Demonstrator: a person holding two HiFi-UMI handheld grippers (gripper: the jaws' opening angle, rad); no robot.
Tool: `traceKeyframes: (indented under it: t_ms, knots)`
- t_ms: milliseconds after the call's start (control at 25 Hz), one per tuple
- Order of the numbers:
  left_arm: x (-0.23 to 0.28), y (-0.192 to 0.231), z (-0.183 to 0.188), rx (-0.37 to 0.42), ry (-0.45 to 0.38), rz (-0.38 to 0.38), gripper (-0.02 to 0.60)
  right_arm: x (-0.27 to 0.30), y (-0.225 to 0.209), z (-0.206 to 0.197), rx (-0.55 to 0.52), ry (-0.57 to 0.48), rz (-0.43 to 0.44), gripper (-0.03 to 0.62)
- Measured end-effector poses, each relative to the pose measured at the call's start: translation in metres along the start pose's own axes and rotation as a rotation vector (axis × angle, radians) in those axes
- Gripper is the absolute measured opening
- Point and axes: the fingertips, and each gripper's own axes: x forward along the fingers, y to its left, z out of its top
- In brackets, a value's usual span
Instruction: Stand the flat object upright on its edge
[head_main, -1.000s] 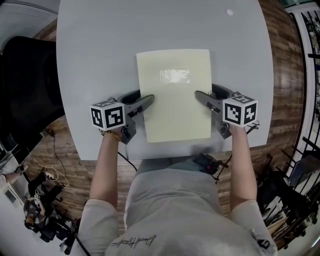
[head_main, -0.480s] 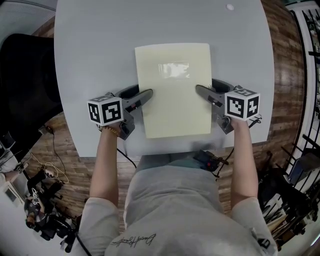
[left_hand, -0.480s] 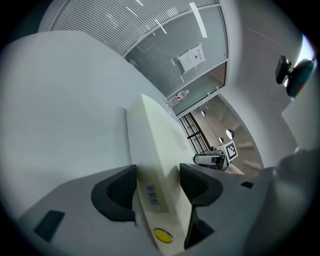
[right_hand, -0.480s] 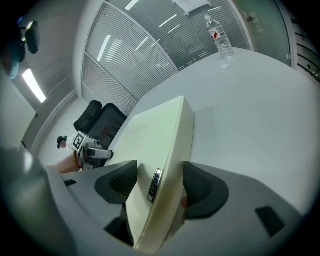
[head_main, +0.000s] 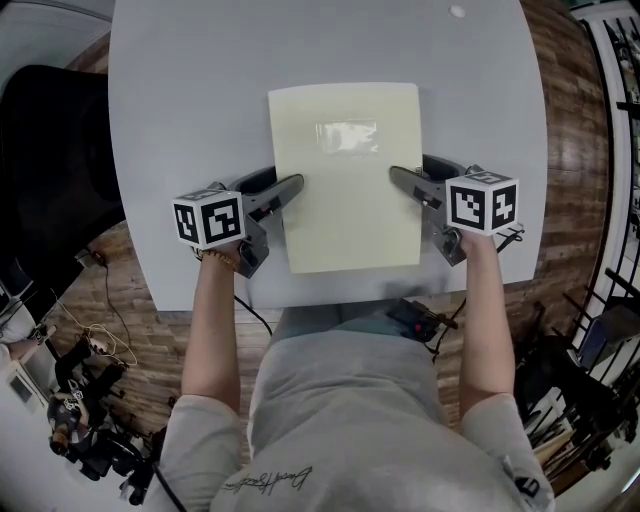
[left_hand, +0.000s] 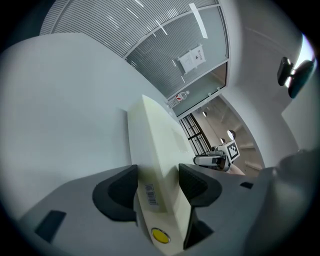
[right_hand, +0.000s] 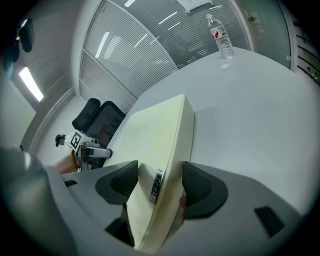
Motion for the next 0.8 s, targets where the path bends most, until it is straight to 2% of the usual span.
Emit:
traceKeyframes:
  t_ms: [360, 800]
  knots:
    - [-0.004, -0.004, 0.002, 0.022, -0.010, 0.002, 0.268, -0.004, 0.006, 0.001, -0.018, -0.015, -0.006, 0.285]
    - [-0.012, -0.019, 0.015, 0.102, -0.036, 0.011, 0.265, -0.016, 0.014, 0.014, -0.078, -0.061, -0.015, 0.282]
